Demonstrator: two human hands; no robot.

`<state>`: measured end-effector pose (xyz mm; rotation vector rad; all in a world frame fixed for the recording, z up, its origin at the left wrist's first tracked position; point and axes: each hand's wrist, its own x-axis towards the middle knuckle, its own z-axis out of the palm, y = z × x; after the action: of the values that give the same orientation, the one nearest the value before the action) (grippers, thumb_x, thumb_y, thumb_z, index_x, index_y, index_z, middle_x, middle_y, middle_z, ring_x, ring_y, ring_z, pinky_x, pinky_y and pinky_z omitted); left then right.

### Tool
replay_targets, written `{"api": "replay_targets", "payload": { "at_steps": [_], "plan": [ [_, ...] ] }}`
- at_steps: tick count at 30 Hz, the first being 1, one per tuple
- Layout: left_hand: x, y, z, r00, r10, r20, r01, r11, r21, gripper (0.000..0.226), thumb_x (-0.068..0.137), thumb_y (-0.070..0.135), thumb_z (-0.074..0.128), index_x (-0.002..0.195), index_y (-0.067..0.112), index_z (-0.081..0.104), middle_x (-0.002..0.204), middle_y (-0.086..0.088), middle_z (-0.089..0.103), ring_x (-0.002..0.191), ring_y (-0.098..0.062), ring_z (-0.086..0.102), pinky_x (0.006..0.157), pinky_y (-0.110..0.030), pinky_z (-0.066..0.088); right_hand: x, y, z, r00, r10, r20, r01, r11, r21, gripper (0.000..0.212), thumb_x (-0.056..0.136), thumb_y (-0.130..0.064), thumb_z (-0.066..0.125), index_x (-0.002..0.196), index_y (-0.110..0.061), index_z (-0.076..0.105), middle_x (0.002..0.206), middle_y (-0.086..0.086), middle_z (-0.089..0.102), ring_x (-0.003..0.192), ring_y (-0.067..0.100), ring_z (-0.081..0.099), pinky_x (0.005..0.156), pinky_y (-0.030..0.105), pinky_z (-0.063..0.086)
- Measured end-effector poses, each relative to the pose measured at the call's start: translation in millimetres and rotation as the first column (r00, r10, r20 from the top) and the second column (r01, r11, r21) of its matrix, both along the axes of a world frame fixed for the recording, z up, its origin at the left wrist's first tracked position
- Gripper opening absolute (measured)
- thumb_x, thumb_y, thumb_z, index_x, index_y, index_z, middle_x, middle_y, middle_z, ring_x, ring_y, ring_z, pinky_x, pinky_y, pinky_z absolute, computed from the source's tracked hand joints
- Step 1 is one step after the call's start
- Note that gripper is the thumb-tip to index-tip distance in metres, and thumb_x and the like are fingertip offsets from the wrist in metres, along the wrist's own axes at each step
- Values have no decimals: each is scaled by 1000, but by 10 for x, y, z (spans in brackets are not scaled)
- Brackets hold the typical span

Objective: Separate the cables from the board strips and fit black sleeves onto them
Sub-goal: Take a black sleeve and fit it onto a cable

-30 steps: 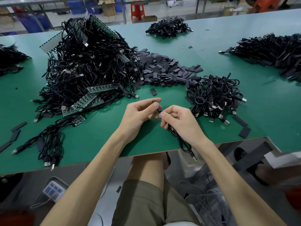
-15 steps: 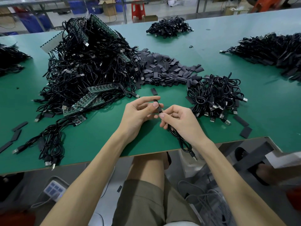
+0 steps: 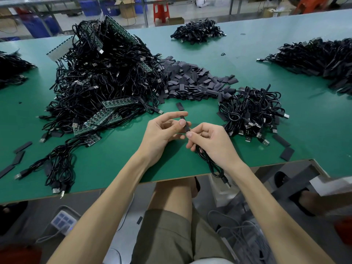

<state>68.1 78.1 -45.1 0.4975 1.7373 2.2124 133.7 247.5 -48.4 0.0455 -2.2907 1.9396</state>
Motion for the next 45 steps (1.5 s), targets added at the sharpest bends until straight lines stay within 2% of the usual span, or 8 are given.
{"api": "replay_targets", "payload": {
  "at_steps": [10,20,25,29,33,37,40,45],
  "plan": [
    [-3,11,6,999,28,32,-27,1000,-9,29,93,16,72,120,5,72,101,-19,76,89,-24,72,72,-28,57,1,1,6,1000,7,5,-7,1000,-18,11,97,-13,71,87,-7,69,73,6,76,60,13,67,59,14,48],
    [-39,-63,39,982,72,173,-94,988,125,20,97,13,65,115,9,73,106,-13,76,89,-22,73,71,-26,56,-8,-40,1,998,62,12,-63,994,88,13,95,-26,74,97,-14,71,87,2,78,86,21,73,86,36,57],
    [-58,-93,52,979,113,172,-139,979,148,17,97,14,66,110,16,76,108,-11,76,91,-18,73,69,-23,55,15,-19,27,991,133,13,-133,974,184,17,96,-33,72,91,-18,75,80,-6,72,69,5,56,72,23,44],
    [-48,-50,39,991,103,86,-109,992,67,29,94,23,69,122,15,70,114,-10,76,98,-23,73,74,-27,57,11,4,48,989,150,-10,-148,983,109,15,97,-24,72,92,-11,76,87,12,75,80,35,66,79,42,52],
    [-5,-6,30,996,87,-2,-87,995,-55,45,90,28,72,129,7,63,116,-17,73,100,-22,70,86,-42,58,15,48,35,997,81,-14,-82,992,-92,9,99,-19,69,99,-11,72,83,1,77,70,2,65,62,11,45],
    [63,16,42,983,-24,-181,-26,963,-269,26,94,28,72,110,8,72,86,3,74,71,-5,62,66,-16,47,-20,70,0,999,-40,-3,38,974,-221,2,101,-16,65,100,-15,65,83,-4,74,71,7,58,55,20,43],
    [109,75,45,970,-99,-221,6,922,-386,25,92,29,75,89,5,67,72,-1,62,65,-12,53,62,-24,41,-35,100,-12,994,-111,-3,105,949,-298,4,102,-14,63,99,-13,61,87,1,67,73,9,56,58,22,45],
    [169,128,47,918,-209,-338,-19,826,-563,21,92,26,77,85,10,65,65,-11,63,57,-13,50,59,-31,41,-47,113,-30,989,-147,20,146,944,-295,8,102,-18,64,99,-12,60,78,-3,60,67,14,52,61,26,45]
  ]
}}
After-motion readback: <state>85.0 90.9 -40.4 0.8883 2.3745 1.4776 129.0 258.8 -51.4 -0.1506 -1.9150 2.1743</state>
